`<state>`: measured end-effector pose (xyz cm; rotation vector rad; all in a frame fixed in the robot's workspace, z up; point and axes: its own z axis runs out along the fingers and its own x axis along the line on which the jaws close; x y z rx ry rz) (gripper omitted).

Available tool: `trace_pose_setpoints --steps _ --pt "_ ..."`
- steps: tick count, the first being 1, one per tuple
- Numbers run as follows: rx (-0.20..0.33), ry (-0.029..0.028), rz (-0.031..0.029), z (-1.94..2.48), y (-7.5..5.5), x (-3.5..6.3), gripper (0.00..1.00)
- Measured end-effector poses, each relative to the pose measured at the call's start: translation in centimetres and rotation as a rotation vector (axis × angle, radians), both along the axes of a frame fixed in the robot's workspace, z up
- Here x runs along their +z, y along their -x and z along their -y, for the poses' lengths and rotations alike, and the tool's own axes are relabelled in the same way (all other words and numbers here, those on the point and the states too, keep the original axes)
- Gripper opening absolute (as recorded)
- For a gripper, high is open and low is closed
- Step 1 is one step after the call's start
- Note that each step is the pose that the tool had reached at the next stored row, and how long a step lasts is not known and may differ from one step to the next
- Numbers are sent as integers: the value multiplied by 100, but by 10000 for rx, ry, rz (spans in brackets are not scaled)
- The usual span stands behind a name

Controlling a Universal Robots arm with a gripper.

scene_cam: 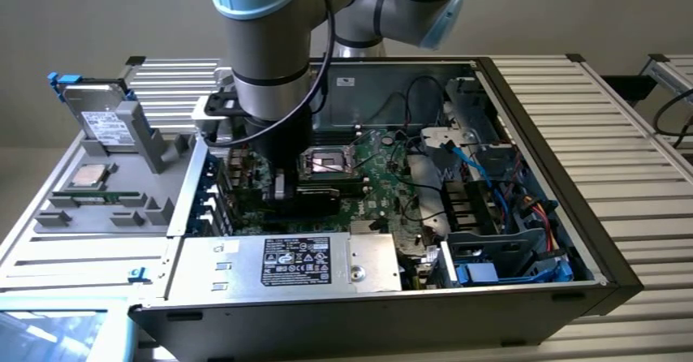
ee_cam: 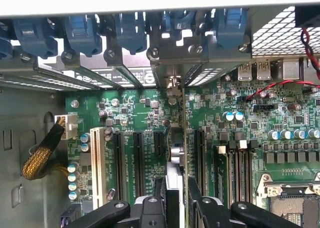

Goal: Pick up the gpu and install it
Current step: 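Insert the gpu into the slot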

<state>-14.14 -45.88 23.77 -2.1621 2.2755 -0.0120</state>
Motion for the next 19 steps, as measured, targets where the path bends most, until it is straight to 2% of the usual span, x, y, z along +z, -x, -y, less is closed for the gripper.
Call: trace_pose_setpoints --steps 12,13,14,15,16,19 --pt "4 -2 8 0 -4 -2 28" --pt "5 -6 8 -1 -4 -2 30" --pt "5 -6 7 -1 -4 -1 36" --pt "5 -3 4 -1 -4 3 36" --pt "4 -1 2 0 -3 7 43" --pt "5 1 9 0 -3 76 43"
